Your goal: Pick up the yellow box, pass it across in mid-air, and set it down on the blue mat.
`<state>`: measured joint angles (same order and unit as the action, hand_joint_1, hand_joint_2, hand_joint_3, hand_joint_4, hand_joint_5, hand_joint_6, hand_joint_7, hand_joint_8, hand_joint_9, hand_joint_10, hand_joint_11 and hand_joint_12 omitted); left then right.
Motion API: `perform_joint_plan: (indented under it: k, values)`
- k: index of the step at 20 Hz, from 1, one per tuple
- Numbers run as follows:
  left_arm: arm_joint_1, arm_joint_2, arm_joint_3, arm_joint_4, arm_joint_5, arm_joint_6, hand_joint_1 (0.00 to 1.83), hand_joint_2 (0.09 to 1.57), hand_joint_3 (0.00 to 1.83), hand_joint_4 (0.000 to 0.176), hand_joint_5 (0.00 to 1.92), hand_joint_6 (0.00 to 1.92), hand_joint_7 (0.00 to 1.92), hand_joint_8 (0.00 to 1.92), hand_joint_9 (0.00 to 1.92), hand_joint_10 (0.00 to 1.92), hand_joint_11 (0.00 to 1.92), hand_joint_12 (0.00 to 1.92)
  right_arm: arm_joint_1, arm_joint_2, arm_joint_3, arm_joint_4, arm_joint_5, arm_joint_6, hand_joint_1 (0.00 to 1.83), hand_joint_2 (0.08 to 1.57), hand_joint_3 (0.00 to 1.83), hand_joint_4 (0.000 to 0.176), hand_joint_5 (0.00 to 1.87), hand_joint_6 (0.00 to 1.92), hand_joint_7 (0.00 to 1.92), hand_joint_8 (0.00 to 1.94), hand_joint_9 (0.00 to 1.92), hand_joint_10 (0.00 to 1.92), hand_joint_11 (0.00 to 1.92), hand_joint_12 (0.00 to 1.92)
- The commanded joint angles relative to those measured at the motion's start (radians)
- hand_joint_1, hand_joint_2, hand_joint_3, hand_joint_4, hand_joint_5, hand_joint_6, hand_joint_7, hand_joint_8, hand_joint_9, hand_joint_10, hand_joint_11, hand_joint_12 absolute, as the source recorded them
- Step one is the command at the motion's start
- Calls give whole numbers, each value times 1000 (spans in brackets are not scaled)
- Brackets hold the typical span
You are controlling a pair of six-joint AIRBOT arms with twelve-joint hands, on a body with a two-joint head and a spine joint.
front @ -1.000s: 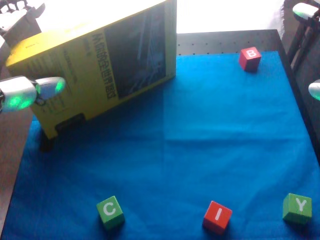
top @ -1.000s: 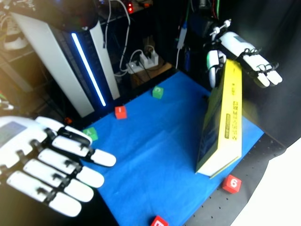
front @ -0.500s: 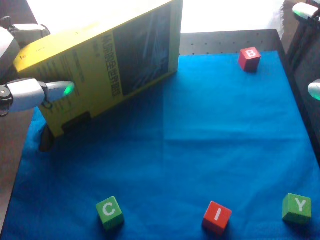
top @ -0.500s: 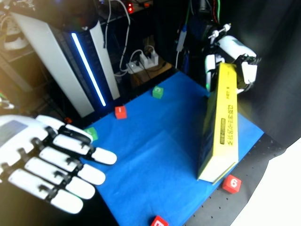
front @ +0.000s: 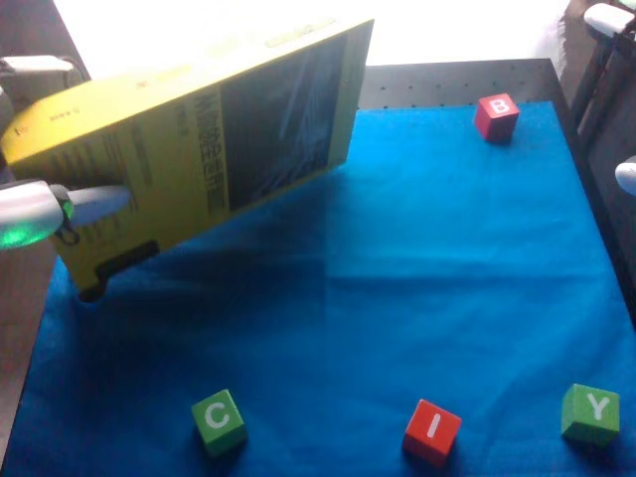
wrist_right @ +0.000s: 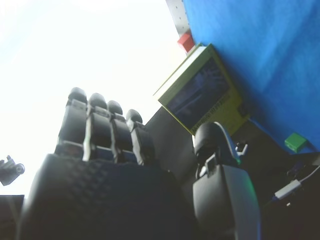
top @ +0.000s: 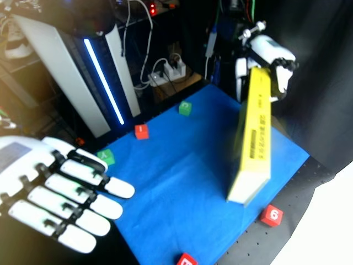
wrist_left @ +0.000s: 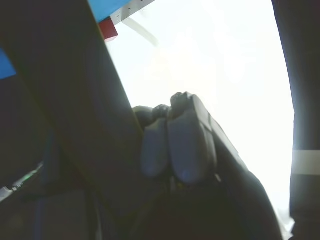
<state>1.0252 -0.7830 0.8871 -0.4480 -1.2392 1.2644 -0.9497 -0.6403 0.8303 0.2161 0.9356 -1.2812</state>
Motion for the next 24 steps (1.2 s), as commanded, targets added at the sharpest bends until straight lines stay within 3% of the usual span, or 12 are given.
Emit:
perform_joint_plan:
  k: [1,2,5,6,7,8,9,15,18,21,22,24]
  values:
    - [-5,11,-5,35,-198,-9,1328,1213,0,0,1239,1921,1449,1921,1608,1921,1681,1921,14,1,-1,3,134,-3,266,1269,1,73,0,0,0,0,0,0,9,4]
    - [-3,17,-14,57,-221,-9,1326,1220,1,0,1197,1921,1424,1921,1583,1921,1654,1921,14,2,-4,2,141,-3,270,1268,0,95,0,0,0,0,0,0,14,7]
    - [-3,25,-31,115,-269,-9,1241,1241,5,0,1155,1921,1358,1921,1513,1921,1580,1921,14,11,-17,-20,169,-3,357,1268,0,108,0,0,0,0,0,0,43,33]
    - [-3,26,-35,134,-283,-9,1238,1243,4,0,1153,1921,1369,1921,1522,1921,1588,1921,14,15,-22,-28,186,-3,375,1243,25,123,0,0,0,0,0,0,8,276]
    - [-3,26,-38,151,-292,-9,1253,1242,2,0,1151,1921,1380,1921,1534,1921,1600,1921,14,19,-27,-37,199,-3,332,1237,10,138,0,0,0,0,0,0,1,250]
    - [-9,26,-40,174,-294,-9,1272,1230,0,0,1155,1921,1391,1921,1543,1921,1605,1921,14,22,-32,-55,215,-3,297,1237,4,162,0,0,0,0,0,0,0,49]
    - [-15,24,-40,184,-288,-9,1281,1224,0,0,1151,1921,1382,1921,1533,1921,1595,1921,14,22,-34,-65,220,-2,290,1234,1,170,0,0,0,0,0,0,0,9]
    - [-118,-54,17,251,-148,-44,1389,1205,0,0,1121,1921,1379,1921,1536,1921,1598,1921,49,13,-35,-122,247,11,407,1177,0,107,0,0,0,0,0,0,0,0]
    - [-136,-70,28,259,-112,-46,1384,1197,0,0,1162,1921,1385,1921,1529,1921,1578,1921,64,8,-35,-130,247,11,427,1136,0,127,0,0,0,0,0,0,29,18]
    - [-172,-109,57,275,-30,-62,1327,1182,0,0,1220,1921,1416,1921,1553,1921,1625,1921,87,-2,-30,-144,247,11,533,1103,0,127,0,0,0,0,0,0,4,14]
    - [-182,-126,71,288,-6,-84,1289,1185,0,0,1246,1921,1420,1921,1548,1921,1618,1921,92,-8,-28,-147,247,11,535,1098,0,144,0,0,0,0,0,0,24,24]
    - [-213,-155,89,321,31,-106,1268,1171,0,0,1251,1921,1407,1921,1522,1921,1602,1921,100,-19,-22,-148,247,11,619,1089,0,132,0,0,0,0,0,0,6,6]
